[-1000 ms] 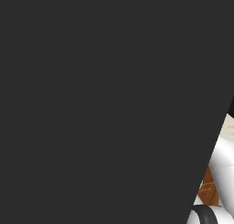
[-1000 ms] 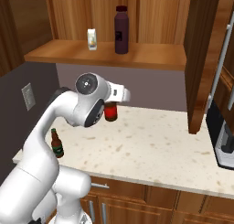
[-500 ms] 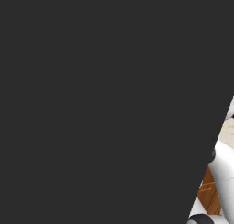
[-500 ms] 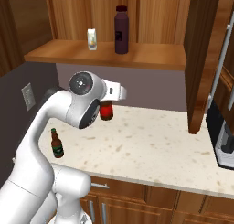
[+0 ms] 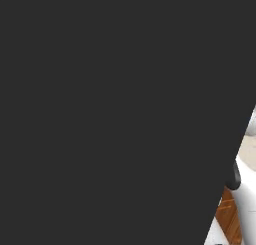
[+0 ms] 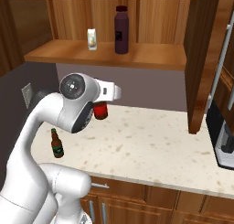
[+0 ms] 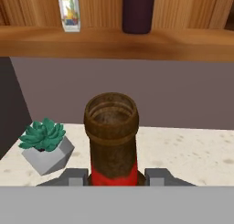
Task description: Sort all alcoholic drinks to one cabinet, and non-alcoholic drinks to the other.
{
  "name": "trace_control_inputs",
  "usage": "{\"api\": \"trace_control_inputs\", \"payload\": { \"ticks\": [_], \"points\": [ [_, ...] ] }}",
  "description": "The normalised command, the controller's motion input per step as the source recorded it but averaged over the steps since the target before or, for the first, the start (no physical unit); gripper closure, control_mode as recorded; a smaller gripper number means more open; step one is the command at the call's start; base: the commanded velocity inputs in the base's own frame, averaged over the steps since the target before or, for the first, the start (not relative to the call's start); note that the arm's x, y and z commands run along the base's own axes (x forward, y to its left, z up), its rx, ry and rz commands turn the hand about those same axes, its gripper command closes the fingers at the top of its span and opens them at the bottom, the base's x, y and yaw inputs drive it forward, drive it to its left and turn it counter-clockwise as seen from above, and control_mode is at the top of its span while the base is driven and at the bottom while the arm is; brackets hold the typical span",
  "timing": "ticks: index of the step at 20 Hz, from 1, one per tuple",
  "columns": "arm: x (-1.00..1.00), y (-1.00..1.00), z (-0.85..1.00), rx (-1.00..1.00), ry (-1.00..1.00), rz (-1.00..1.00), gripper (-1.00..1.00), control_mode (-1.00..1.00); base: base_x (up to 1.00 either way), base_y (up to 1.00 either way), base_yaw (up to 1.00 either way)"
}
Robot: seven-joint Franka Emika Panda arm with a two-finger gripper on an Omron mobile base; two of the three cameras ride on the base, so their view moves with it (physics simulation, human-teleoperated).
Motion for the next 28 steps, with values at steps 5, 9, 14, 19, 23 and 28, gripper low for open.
{"api": "trace_control_inputs", "payload": {
  "ticks": [5,9,14,19,23,28],
  "points": [
    [-0.20,0.19,0.12,0.00,-0.04,0.01,1.00,-1.00,0.00,0.00,0.00],
    [-0.19,0.20,0.12,0.00,-0.03,0.01,1.00,-1.00,0.00,0.00,0.00],
    [-0.19,0.17,0.15,0.00,-0.01,0.00,1.00,-1.00,0.00,0.00,0.00],
    [-0.23,0.12,0.20,0.00,0.00,0.00,1.00,-1.00,0.00,0.00,0.00],
    [-0.23,0.15,0.13,-0.01,0.00,0.00,1.00,-1.00,0.00,0.00,0.00],
    [-0.19,0.19,0.03,-0.01,0.00,0.00,1.00,-1.00,0.00,0.00,0.00]
  ]
}}
